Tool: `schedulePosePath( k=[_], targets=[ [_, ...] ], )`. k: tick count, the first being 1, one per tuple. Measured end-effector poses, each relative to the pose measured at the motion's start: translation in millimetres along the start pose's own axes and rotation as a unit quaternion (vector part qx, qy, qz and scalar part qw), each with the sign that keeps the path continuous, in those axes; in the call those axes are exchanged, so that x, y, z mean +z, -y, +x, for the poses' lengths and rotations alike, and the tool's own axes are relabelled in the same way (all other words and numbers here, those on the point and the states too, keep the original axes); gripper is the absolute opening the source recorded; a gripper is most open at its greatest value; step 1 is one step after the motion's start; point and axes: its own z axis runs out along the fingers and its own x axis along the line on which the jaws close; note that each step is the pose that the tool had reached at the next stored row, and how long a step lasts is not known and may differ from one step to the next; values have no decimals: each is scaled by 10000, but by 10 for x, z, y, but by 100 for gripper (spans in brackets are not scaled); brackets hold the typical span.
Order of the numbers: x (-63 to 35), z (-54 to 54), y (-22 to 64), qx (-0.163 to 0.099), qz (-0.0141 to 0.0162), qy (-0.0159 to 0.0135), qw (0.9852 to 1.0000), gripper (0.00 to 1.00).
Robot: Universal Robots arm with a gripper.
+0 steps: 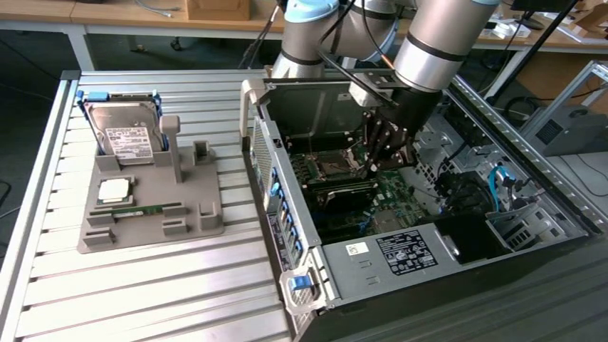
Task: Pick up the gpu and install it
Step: 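Insert the gpu into the slot, then press down on the gpu until it lock into place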
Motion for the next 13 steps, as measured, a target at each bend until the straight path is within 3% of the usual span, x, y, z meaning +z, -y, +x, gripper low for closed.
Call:
schedulePosePath(
  k=[9, 13],
  targets=[
    [1, 0, -9, 0, 0, 0, 10000, 11],
    [24, -23, -152, 0, 0, 0, 10000, 11]
  ],
)
